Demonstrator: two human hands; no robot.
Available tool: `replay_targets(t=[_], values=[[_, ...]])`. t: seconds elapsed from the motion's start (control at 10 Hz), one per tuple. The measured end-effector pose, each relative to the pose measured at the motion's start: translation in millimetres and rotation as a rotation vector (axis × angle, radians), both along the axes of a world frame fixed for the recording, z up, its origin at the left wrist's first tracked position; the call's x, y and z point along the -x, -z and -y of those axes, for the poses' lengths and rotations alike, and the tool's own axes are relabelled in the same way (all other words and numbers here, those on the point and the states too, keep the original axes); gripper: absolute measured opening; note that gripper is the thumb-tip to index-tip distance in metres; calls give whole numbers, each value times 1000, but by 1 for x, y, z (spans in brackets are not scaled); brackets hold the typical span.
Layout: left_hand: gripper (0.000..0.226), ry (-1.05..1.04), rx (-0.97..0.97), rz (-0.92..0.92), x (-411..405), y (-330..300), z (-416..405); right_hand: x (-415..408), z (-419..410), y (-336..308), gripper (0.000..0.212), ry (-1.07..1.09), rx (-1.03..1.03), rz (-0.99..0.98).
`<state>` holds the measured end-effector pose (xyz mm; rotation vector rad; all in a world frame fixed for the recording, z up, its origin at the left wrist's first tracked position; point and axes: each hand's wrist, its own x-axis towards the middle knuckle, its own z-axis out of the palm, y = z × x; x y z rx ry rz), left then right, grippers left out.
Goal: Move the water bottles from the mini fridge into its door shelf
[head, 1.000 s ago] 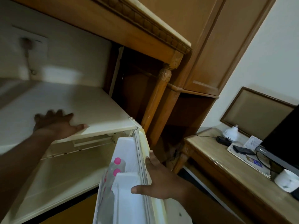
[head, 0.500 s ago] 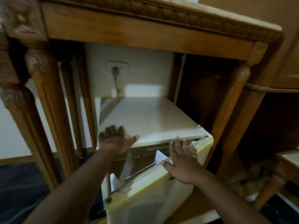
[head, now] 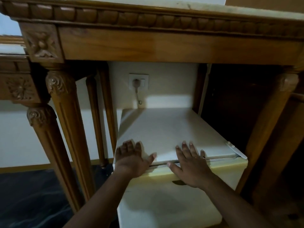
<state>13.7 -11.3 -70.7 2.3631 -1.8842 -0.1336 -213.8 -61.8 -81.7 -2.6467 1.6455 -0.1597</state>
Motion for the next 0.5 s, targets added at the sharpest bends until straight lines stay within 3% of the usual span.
replay_targets(t=[0.3, 0.5], values=[[115, -17, 40, 28, -8, 12, 9, -1, 15, 13, 100, -42, 88, 69], [104, -26, -28, -43, 3, -28, -25, 6, -11, -25, 109, -46, -130, 50]])
